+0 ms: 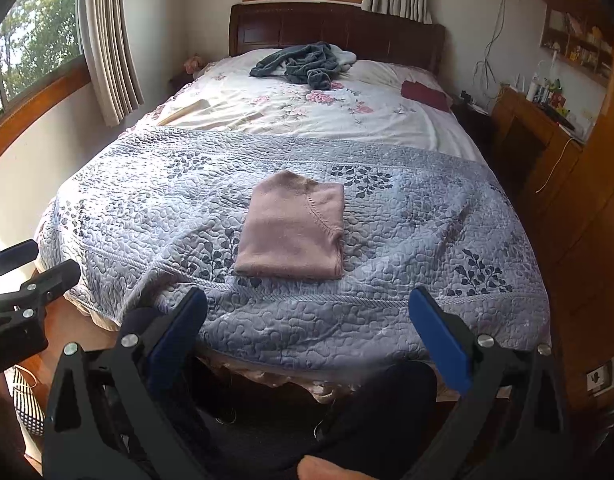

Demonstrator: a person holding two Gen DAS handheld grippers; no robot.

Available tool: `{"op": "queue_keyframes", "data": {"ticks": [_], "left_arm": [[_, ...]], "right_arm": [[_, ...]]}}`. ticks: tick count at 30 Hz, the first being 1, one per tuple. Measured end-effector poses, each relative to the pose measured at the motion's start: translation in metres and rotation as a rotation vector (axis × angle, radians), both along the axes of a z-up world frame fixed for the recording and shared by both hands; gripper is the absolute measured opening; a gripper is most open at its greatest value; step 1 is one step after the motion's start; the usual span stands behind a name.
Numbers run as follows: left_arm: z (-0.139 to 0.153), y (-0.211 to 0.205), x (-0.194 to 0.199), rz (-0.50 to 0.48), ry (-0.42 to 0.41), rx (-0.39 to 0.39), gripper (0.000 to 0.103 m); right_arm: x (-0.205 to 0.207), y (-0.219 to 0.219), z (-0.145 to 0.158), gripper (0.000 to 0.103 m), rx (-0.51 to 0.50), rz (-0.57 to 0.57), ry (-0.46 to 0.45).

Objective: Fold small clothes

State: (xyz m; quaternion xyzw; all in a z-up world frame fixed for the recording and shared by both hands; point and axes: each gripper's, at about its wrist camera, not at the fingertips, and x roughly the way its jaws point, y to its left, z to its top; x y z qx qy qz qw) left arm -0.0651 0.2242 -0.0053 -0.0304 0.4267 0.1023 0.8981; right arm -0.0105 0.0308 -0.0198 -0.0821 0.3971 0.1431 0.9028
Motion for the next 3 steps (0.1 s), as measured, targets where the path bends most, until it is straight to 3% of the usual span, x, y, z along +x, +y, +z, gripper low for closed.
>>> {"op": "queue_keyframes", "data": {"ticks": [3], "left_arm": [[0.0003, -0.0002, -0.0002, -0.001, 0.0, 0.002, 0.077]], "right_arm": [[0.0011, -0.0013, 0.0008, 0.1, 0.007, 0.002, 0.001]]}}
